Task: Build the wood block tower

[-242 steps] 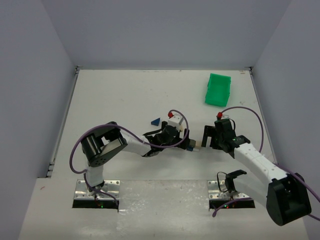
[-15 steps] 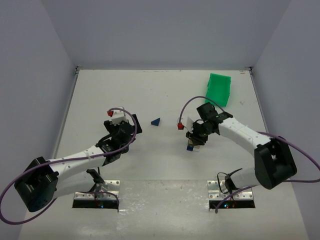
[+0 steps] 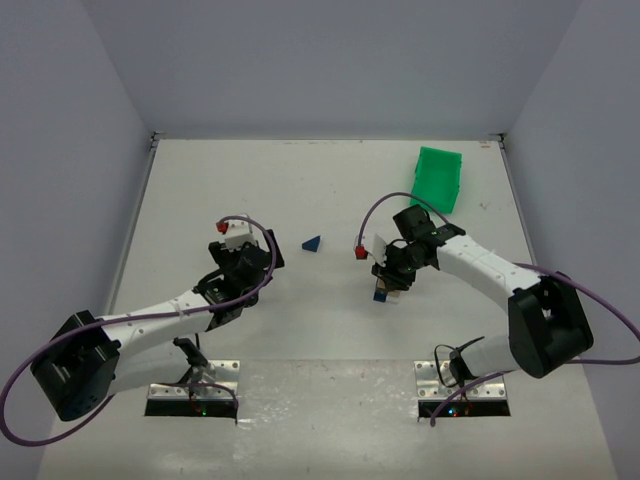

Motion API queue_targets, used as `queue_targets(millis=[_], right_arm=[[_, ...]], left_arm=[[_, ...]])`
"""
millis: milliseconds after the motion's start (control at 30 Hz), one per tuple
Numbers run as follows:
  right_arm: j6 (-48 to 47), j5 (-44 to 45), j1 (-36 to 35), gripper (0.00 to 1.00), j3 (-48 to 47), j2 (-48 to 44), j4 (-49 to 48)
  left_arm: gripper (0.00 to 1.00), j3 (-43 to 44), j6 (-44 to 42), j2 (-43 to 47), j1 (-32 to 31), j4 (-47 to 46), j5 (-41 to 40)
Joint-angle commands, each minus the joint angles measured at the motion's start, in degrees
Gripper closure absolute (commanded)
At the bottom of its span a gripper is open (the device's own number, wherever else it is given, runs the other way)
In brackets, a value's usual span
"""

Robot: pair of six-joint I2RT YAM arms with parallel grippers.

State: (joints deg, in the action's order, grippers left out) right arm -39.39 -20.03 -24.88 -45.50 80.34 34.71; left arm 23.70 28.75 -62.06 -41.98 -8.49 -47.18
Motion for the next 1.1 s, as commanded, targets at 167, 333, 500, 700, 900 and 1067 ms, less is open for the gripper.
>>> queue_targets(millis=[167,333,500,700,900,1067], right_arm=[[0.1,-0.8,0.2,0.75,-0.3,-0.3,-1.7],[0.4,-0.8,0.3,0.75,-0.4,0.0,-1.8],[0.4,-0.8,0.2,0.74,-0.3,-0.1,-1.8],[0.3,-0.9,0.3,0.72,0.1,0.2,-2.1],[0.3,-0.7,0.2,0.72,0.4,0.2,-2.5],[0.3,-0.8,0.2,0.72,0.7,0.4,-2.6]], left_arm=[[0.00,2.3,0.1,0.2,0.5,-0.9,-1.0],[0.00,2.2,0.4,-0.1,0.5,-0.9,-0.9],[0.00,2.3,0.3,-0.3,0.5,-0.9,-0.9],[0.00,2.3,0.3,-0.3,0.5,-0.7,-1.1],[0.00,2.4,0.3,-0.6,0.5,-0.8,-1.0],[0.00,2.5,0.3,-0.9,0.5,-0.7,-1.2]])
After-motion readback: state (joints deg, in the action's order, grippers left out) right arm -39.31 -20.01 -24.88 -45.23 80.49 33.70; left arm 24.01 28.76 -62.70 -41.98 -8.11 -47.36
